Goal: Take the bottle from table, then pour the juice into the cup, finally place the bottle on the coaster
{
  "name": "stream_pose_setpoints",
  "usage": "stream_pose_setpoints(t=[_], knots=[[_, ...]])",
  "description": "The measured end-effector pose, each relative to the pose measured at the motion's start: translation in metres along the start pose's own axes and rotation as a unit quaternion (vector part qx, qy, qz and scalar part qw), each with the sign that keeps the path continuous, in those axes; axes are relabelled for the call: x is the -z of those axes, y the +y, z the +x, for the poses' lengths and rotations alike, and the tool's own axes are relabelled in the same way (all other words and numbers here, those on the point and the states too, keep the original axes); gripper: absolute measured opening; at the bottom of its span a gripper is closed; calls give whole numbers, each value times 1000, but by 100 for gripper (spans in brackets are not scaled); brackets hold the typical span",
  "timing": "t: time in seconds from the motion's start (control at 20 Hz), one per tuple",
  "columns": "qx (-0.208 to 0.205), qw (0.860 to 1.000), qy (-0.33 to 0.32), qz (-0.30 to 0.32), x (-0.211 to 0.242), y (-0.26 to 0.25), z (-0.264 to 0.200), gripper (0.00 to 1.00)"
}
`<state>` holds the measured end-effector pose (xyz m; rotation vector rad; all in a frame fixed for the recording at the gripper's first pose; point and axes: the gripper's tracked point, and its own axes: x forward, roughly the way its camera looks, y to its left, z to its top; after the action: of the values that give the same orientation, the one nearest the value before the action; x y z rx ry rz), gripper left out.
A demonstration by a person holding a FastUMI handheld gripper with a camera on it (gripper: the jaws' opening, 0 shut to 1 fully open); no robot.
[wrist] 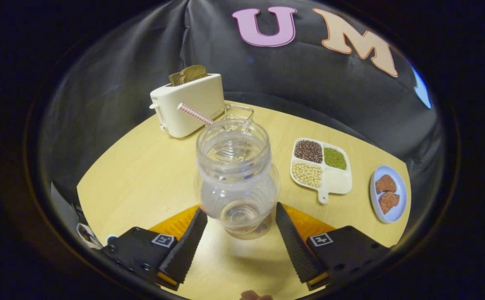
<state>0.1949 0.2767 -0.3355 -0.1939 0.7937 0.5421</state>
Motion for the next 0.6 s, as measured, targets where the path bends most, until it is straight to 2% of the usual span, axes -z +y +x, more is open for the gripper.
stream_pose_setpoints(t=[0.6], knots=[[-1,1000,8,8,52,-2,-45,100]])
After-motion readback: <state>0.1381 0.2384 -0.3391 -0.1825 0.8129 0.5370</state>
